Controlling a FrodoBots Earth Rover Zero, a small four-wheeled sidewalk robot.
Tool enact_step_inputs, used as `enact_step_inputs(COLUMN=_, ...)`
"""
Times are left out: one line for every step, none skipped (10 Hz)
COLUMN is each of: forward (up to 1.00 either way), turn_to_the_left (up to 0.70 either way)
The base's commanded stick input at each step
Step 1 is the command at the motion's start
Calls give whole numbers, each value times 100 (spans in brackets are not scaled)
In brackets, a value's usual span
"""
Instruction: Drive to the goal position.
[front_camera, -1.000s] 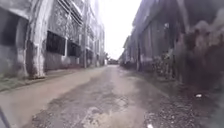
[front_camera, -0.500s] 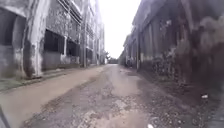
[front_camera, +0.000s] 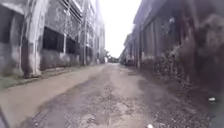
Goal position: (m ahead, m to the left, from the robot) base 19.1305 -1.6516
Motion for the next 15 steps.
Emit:
enact_step_inputs(forward=30, turn_to_the_left=0)
enact_step_inputs(forward=30, turn_to_the_left=0)
enact_step_inputs(forward=30, turn_to_the_left=0)
enact_step_inputs(forward=30, turn_to_the_left=0)
enact_step_inputs(forward=30, turn_to_the_left=0)
enact_step_inputs(forward=30, turn_to_the_left=0)
enact_step_inputs(forward=30, turn_to_the_left=0)
enact_step_inputs(forward=30, turn_to_the_left=0)
enact_step_inputs(forward=30, turn_to_the_left=0)
enact_step_inputs(forward=30, turn_to_the_left=0)
enact_step_inputs(forward=30, turn_to_the_left=0)
enact_step_inputs(forward=30, turn_to_the_left=0)
enact_step_inputs(forward=30, turn_to_the_left=0)
enact_step_inputs(forward=30, turn_to_the_left=0)
enact_step_inputs(forward=30, turn_to_the_left=60)
